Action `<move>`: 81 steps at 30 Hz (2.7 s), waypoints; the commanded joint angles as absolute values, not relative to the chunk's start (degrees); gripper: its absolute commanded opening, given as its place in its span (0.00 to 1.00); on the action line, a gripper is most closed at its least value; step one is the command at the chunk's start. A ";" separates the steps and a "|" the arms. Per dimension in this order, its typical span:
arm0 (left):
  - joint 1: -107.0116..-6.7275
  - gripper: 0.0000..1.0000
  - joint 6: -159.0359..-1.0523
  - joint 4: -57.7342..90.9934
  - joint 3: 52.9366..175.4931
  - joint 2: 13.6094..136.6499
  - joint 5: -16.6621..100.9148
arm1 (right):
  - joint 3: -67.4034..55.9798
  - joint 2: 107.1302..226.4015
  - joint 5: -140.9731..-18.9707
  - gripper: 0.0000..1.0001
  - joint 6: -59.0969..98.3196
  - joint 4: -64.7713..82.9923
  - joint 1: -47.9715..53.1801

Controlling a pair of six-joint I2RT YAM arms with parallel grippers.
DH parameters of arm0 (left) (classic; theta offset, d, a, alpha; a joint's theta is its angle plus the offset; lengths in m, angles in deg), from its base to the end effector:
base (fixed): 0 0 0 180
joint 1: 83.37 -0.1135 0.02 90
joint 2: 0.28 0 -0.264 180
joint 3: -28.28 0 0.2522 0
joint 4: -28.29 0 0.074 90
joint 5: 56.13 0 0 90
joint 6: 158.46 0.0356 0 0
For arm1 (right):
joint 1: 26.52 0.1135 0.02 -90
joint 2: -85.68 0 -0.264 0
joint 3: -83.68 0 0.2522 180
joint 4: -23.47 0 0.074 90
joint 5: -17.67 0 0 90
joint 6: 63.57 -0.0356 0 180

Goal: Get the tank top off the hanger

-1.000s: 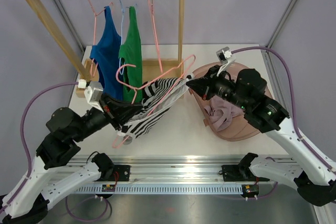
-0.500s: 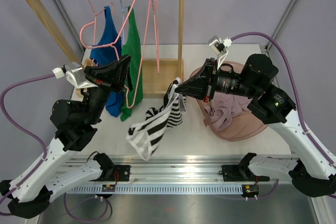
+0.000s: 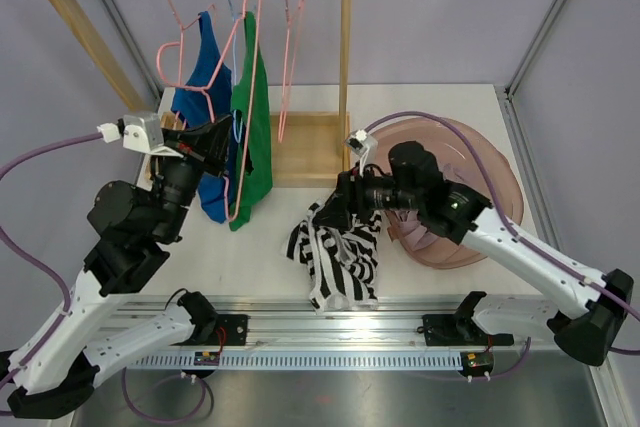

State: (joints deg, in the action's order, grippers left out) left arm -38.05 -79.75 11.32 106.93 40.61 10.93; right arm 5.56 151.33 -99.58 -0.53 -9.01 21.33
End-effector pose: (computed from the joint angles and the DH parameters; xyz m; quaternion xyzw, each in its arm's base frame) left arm 0.0940 -0.0753 0.4787 0.0064 0.5801 -0.2831 0.7638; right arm 0.1602 0.2012 0.3723 -0.2772 0.7585 0.4919 0.3255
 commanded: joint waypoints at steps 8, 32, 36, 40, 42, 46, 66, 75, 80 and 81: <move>-37.84 0.00 -84.29 -3.13 113.67 47.00 5.21 | 7.78 149.32 -85.69 0.99 1.99 -9.28 21.99; -50.31 0.00 -81.47 -26.61 171.50 93.14 16.37 | 10.42 142.38 -83.49 0.99 2.70 -12.26 21.99; -52.25 0.00 -81.74 -29.33 178.26 98.41 18.04 | 10.60 142.20 -83.67 0.99 2.61 -12.53 21.99; -52.61 0.00 -82.44 -30.38 179.77 100.62 18.30 | 10.51 142.46 -83.23 0.99 2.61 -12.53 21.99; -52.52 0.00 -83.22 -30.56 178.90 100.71 18.92 | 10.51 142.81 -82.88 1.00 2.78 -12.62 21.91; -52.43 0.19 -84.20 -31.88 177.58 100.19 19.71 | 10.42 144.04 -81.82 0.99 3.31 -12.79 21.91; -51.73 0.99 -85.95 -33.46 163.69 74.80 20.24 | 8.14 169.69 -68.20 0.99 6.92 -12.97 24.10; -51.73 0.99 -86.66 -35.30 150.07 60.55 14.45 | 8.30 179.90 -71.62 1.00 3.32 -16.58 28.76; -51.73 0.99 -86.48 -36.80 144.80 55.63 13.30 | 9.37 184.11 -73.55 1.00 2.69 -15.52 30.51; -51.73 0.99 -86.31 -37.32 143.05 55.10 12.86 | 9.37 185.69 -74.00 0.99 2.96 -15.69 31.39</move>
State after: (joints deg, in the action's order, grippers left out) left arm -51.91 -86.46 -37.07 145.88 56.04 15.04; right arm 9.15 183.18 -71.88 3.79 -16.53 29.57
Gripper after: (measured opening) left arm 0.987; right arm 0.993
